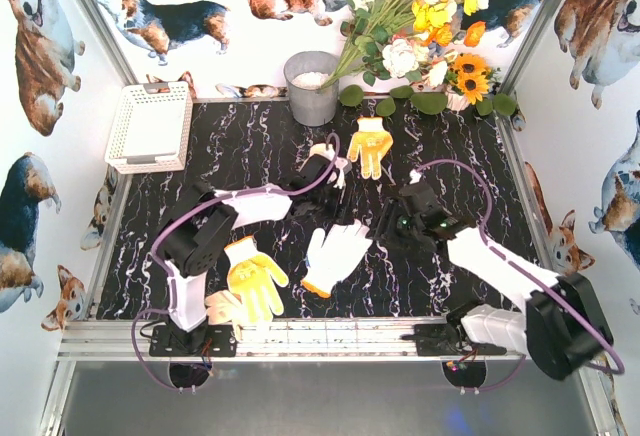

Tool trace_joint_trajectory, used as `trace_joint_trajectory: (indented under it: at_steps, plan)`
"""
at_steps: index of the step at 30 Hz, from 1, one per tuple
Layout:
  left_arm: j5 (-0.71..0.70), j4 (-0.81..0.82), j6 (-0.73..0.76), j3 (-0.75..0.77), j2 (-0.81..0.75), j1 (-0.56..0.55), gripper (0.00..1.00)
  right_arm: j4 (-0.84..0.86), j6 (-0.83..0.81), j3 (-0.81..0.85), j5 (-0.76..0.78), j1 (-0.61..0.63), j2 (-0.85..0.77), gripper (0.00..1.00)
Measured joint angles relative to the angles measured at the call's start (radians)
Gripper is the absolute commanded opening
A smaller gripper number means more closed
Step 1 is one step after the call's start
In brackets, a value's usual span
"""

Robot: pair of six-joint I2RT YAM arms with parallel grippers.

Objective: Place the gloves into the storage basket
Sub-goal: Pick up the glove from the center of the board.

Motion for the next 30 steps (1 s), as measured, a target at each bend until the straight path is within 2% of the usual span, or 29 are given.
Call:
trace_joint_trajectory:
  at_steps: [3,7,12,20,30]
  plan:
    - [-0.018,-0.009,-0.010,-0.021,-0.067,-0.003,0.67,-0.030,-0.001,-0.002,-0.013,-0.001,-0.058,0.46]
    - [-0.074,-0.024,-0.069,-0.093,-0.246,-0.003,0.73,-0.009,0.050,-0.049,-0.068,0.001,-0.122,0.46]
    - [-0.116,-0.040,-0.169,-0.199,-0.405,0.004,0.74,0.036,0.152,-0.127,-0.109,0.061,-0.128,0.44]
    - [-0.040,-0.047,-0.312,-0.410,-0.417,0.056,0.70,0.159,0.262,-0.164,-0.124,0.145,-0.027,0.40]
    - [0.074,0.094,-0.401,-0.502,-0.391,0.076,0.66,0.212,0.304,-0.195,-0.114,0.149,0.070,0.36]
